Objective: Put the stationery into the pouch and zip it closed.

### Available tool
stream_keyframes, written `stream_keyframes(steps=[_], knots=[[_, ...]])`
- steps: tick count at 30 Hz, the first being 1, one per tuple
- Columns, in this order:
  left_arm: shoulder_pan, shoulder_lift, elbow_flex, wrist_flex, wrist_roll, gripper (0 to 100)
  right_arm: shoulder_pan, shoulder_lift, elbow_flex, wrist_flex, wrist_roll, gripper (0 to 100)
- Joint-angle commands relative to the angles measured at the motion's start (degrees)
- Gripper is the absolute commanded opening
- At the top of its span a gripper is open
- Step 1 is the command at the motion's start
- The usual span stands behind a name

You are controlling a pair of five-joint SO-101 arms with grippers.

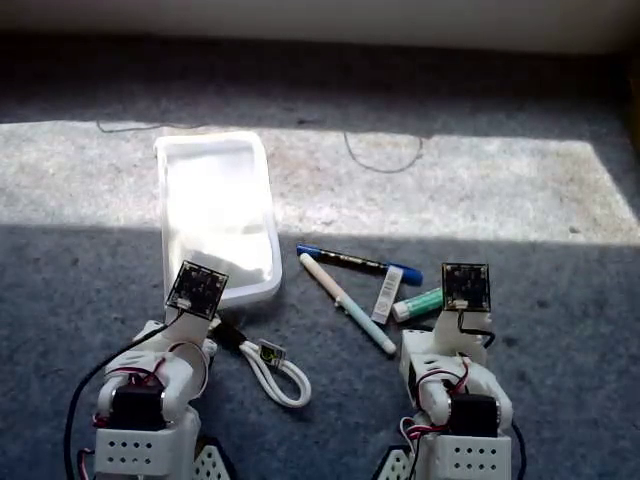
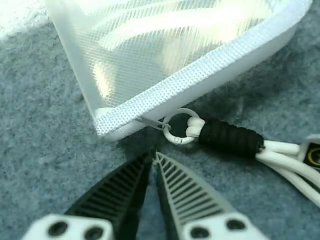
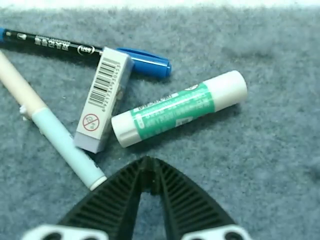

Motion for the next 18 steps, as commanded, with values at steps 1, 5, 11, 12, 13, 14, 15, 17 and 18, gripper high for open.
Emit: stream_keyframes(steps=[1,5,11,12,13,14,15,17,18], knots=[[-0.6,-0.2,1.3,0.2,0.4,1,-0.2,-0.5,6.6,0.2,0.6,0.5],[0.2,-0.2,1.3,0.2,0.4,1,-0.2,-0.5,6.6,0.2,0.6,0.5],[0.3,-0.2,1.3,0.2,0.4,1,-0.5,-0.5,6.6,0.2,0.4,0.5],[0.2,-0.2,1.3,0.2,0.4,1,-0.5,-0.5,6.6,0.2,0.5,0.5],[0.1,-0.3,1.3,0.2,0.4,1,-0.5,-0.5,6.6,0.2,0.5,0.5],[0.1,-0.4,1.3,0.2,0.4,1,-0.5,-0.5,6.6,0.2,0.5,0.5],[0.0,-0.5,1.0,0.2,0.4,1,-0.5,-0.5,6.6,0.2,0.5,0.5],[0.0,-0.5,-0.2,0.2,0.4,1,-0.5,-0.5,6.6,0.2,0.4,0.5],[0.0,-0.5,-1.4,0.2,0.4,1,-0.5,-0.5,6.6,0.2,0.6,0.5]])
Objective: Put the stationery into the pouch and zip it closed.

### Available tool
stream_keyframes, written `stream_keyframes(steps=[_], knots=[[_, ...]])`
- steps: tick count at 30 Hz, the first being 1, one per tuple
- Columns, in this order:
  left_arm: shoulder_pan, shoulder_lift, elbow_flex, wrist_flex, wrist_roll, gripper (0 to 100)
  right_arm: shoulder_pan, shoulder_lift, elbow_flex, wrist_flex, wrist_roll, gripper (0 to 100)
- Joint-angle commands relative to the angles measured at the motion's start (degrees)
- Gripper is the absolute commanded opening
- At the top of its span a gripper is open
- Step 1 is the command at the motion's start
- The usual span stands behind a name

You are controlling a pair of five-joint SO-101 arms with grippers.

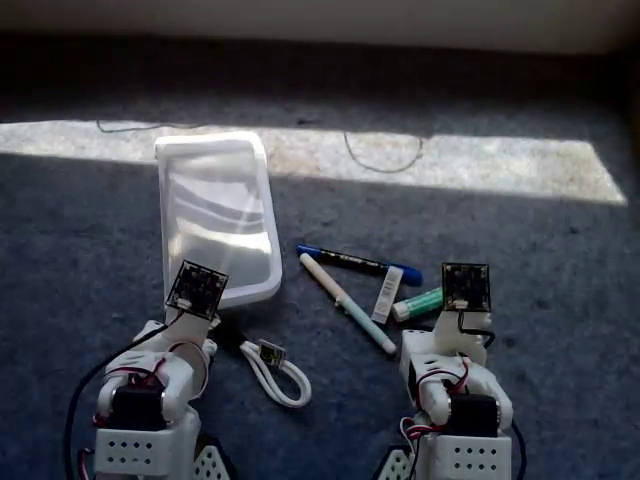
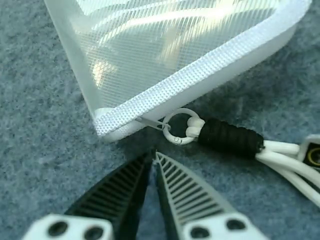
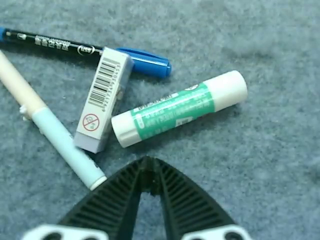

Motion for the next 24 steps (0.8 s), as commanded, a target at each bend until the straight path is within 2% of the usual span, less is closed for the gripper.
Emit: stream_keyframes(steps=[1,9,18,22,24], knots=[[0.0,-0.5,-2.6,0.2,0.4,1,-0.2,-0.5,6.6,0.2,0.6,0.5],[-1.7,-0.5,-8.6,0.2,0.4,1,-0.2,-0.5,6.6,0.2,0.6,0.5],[-22.0,-0.6,-12.6,0.1,0.6,1,-0.1,-0.6,6.2,-0.3,0.6,0.5],[-28.7,-0.6,-12.7,-1.9,1.0,1,-0.1,-0.6,6.1,-0.3,0.3,0.5],[-31.3,-0.6,-12.7,-2.4,3.7,1,-0.2,-0.6,4.9,-0.4,0.3,0.5]])
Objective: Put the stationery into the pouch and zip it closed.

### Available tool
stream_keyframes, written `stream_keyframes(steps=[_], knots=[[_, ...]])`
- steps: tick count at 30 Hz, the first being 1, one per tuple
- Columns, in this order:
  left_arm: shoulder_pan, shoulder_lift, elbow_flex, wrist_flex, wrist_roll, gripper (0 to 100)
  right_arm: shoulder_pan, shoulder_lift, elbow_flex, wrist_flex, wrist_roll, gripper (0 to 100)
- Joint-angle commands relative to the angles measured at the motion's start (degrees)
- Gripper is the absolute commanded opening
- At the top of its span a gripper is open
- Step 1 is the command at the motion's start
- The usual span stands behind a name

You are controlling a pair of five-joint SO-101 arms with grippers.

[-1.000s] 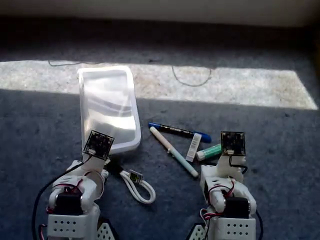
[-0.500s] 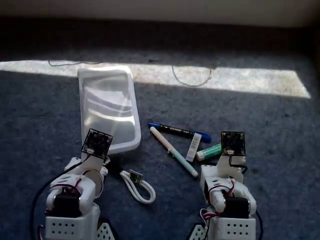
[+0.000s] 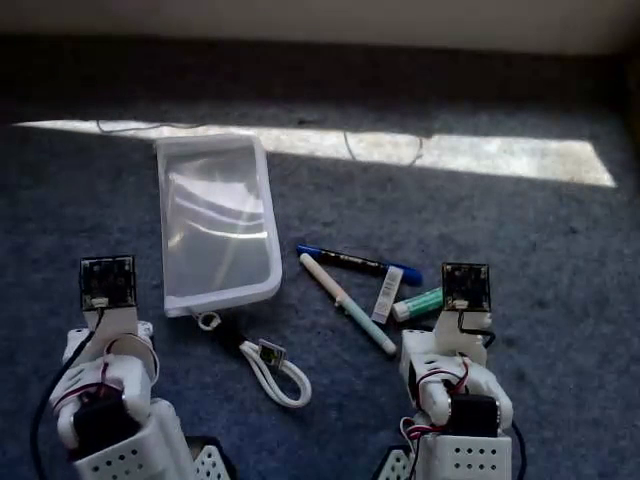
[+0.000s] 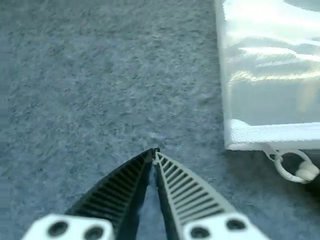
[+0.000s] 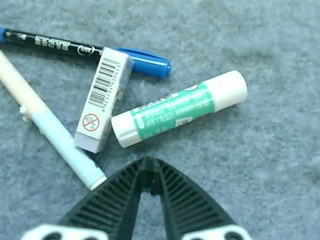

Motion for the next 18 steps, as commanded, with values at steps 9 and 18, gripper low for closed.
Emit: stream_keyframes(steps=[9,18], knots=[[-7.2,-0.4,-2.8,-1.7,4.7,1,-0.5,-0.4,-10.9,2.3,0.2,0.5],[-6.9,-0.3,-0.8,-2.5,4.6,1,-3.4,-0.3,-25.5,5.8,-4.6,0.5]])
